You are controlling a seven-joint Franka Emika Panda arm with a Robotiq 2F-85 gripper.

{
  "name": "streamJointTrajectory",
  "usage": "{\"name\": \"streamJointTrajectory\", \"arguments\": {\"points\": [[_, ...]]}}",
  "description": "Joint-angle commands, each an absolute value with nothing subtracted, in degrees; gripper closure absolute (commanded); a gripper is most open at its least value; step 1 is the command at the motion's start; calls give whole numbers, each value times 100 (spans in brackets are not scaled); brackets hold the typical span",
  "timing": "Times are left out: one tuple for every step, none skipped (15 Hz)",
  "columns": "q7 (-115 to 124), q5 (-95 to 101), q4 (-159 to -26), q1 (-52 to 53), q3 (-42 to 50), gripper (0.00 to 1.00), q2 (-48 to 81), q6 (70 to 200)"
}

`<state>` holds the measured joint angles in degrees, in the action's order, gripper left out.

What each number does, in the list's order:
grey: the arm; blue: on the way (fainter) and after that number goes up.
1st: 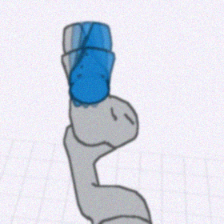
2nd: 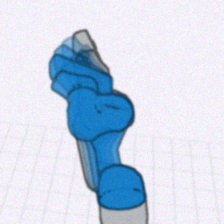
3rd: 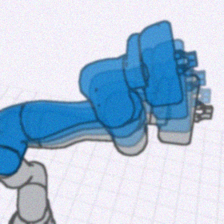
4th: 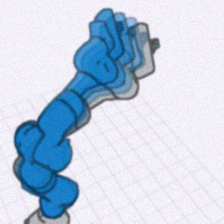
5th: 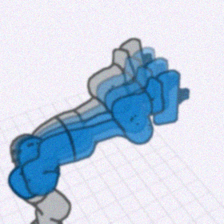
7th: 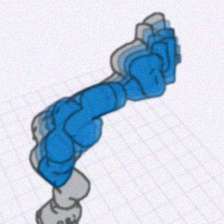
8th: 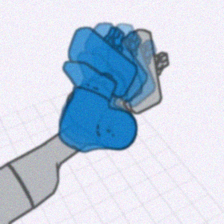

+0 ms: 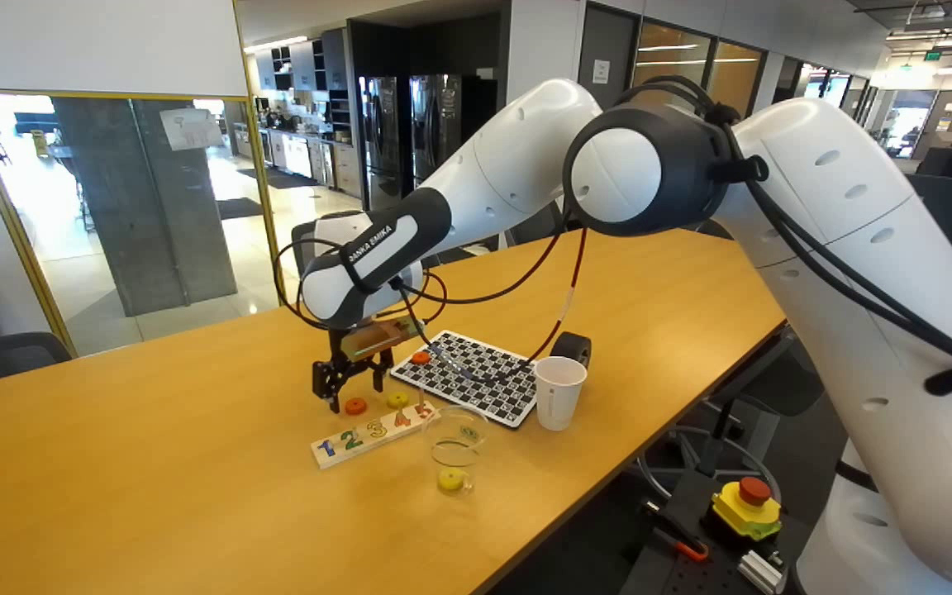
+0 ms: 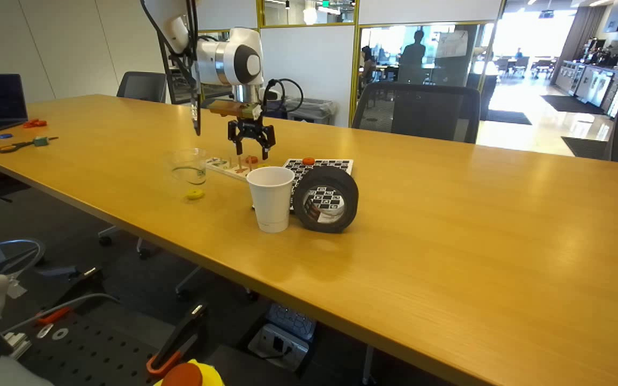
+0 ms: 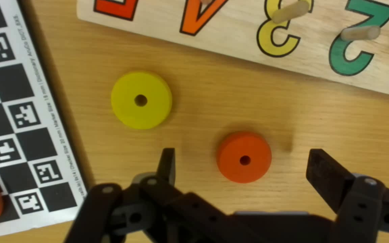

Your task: Pick up the orange and yellow objects from the table and put them in the two cups

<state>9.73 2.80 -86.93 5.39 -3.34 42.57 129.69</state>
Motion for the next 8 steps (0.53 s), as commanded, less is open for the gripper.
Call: {"name": "streamJointTrajectory", "arguments": {"points": [[886,104,-8387,552,-298,0,4382,12796],[879,99,-8380,547,-301,0,4387,12793],[875,97,-8370,548,-305,0,4400,12791],[868,94,-8361,547,-310,0,4408,12781],[851,82,-8353,541,-323,0,4416,12773],[856,83,-8346,545,-322,0,4426,12773],[851,82,-8337,545,-325,0,4434,12765],[850,80,-8314,546,-327,0,4454,12751]]}}
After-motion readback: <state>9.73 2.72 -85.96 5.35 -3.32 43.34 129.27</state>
